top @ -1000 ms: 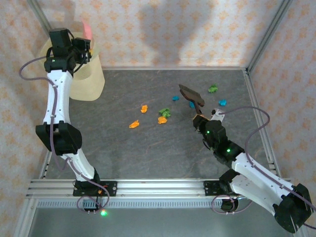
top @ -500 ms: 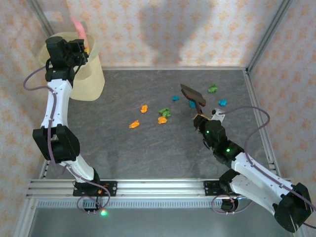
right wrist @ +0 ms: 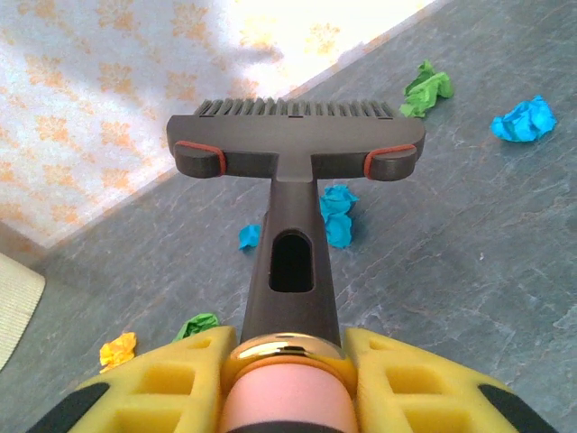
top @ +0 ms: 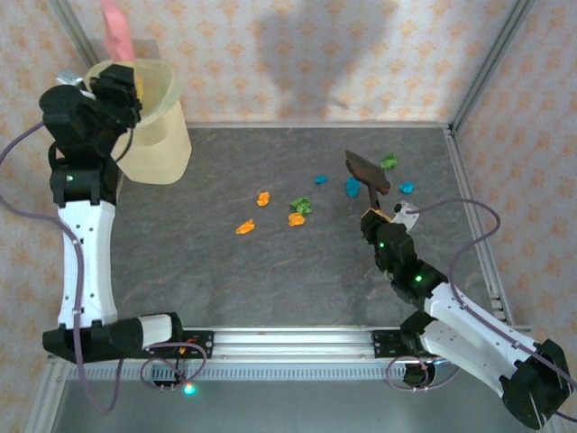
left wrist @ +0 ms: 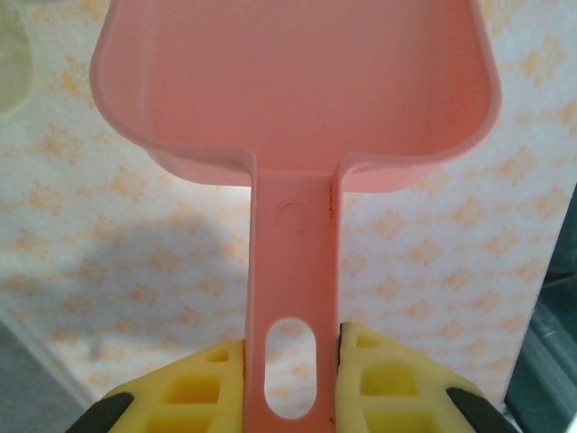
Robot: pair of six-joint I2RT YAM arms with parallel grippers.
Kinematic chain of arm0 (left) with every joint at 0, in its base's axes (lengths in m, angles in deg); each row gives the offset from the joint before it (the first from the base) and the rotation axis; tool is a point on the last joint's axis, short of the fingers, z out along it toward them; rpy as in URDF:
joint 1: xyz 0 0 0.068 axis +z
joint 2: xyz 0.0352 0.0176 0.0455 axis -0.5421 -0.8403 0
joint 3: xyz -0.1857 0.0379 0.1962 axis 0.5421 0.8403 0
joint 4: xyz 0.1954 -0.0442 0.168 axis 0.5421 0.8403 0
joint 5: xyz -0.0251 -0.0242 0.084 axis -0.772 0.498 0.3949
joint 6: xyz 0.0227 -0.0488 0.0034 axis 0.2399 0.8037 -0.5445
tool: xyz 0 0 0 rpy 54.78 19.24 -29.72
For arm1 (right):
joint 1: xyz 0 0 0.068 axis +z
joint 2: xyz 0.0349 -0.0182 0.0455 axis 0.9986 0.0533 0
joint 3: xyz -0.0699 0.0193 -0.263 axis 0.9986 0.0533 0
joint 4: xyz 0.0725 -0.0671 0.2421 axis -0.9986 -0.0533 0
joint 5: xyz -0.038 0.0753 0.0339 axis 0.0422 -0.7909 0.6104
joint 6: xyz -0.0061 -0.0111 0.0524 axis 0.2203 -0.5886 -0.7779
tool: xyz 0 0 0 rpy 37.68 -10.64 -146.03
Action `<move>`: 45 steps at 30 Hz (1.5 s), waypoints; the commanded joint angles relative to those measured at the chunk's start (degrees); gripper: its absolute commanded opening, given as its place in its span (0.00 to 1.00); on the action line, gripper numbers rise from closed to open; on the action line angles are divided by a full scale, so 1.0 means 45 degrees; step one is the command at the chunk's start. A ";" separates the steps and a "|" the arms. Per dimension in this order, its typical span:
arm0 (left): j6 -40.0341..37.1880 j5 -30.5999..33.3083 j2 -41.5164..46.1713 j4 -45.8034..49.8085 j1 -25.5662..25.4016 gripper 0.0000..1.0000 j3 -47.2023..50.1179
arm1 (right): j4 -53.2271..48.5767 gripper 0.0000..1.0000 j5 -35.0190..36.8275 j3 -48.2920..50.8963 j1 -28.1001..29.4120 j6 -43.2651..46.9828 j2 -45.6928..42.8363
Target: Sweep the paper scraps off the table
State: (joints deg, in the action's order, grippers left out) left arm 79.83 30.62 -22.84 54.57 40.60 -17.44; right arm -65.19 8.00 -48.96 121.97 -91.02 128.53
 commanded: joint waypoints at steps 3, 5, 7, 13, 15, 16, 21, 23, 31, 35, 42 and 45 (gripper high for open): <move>-0.3914 0.2834 0.1708 0.2461 -0.3308 0.00 0.1164 | 0.0651 0.00 0.0884 0.0242 -0.0029 -0.0075 -0.0355; -0.4133 0.2706 0.1933 0.2826 -0.3348 0.00 0.1458 | 0.0729 0.00 0.0937 0.0316 -0.0027 -0.0087 -0.0395; -0.4539 0.2604 0.1810 0.3780 -0.3348 0.00 0.1178 | 0.0772 0.00 0.0963 0.0360 -0.0040 -0.0130 -0.0393; -0.6902 0.0239 0.0403 0.5940 -0.4353 0.00 0.0011 | 0.0849 0.00 0.1075 0.0373 -0.0044 -0.0070 -0.0317; -0.8017 0.0680 -0.0101 0.7620 -0.5105 0.00 -0.0365 | 0.0961 0.00 0.1156 0.0459 -0.0028 -0.0044 -0.0317; -0.8473 0.0747 -0.0236 0.8153 -0.5502 0.00 -0.0210 | 0.1016 0.00 0.1193 0.0480 -0.0049 -0.0006 -0.0299; -0.9758 0.1769 -0.0338 1.0131 -0.7393 0.00 0.1403 | 0.1217 0.00 0.1150 0.0496 -0.0049 0.0199 -0.0182; -0.9762 0.2651 -0.0091 1.0461 -0.8301 0.00 0.2439 | 0.1422 0.00 0.1008 0.0511 -0.0044 0.0388 -0.0123; -0.9244 0.2211 0.1542 1.0230 -1.0037 0.00 0.6289 | 0.0764 0.00 0.0153 -0.0324 -0.0069 0.1381 -0.0068; -0.8961 0.2069 0.1916 1.1193 -1.0498 0.00 0.7495 | -0.0437 0.00 -0.0475 -0.1447 -0.0088 0.1555 0.0385; -0.8057 0.2034 0.3005 1.0952 -1.1077 0.00 0.9151 | -0.4693 0.00 -0.1258 -0.6029 -0.0263 0.2047 0.3204; -0.7901 0.2464 0.3476 1.1292 -1.1100 0.00 0.9435 | -0.6678 0.00 -0.2525 -0.8781 -0.0297 0.2486 0.4824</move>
State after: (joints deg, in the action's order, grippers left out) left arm 42.43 39.41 -9.44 102.90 -8.82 24.14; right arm -85.32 1.16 -80.23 120.83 -82.54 146.78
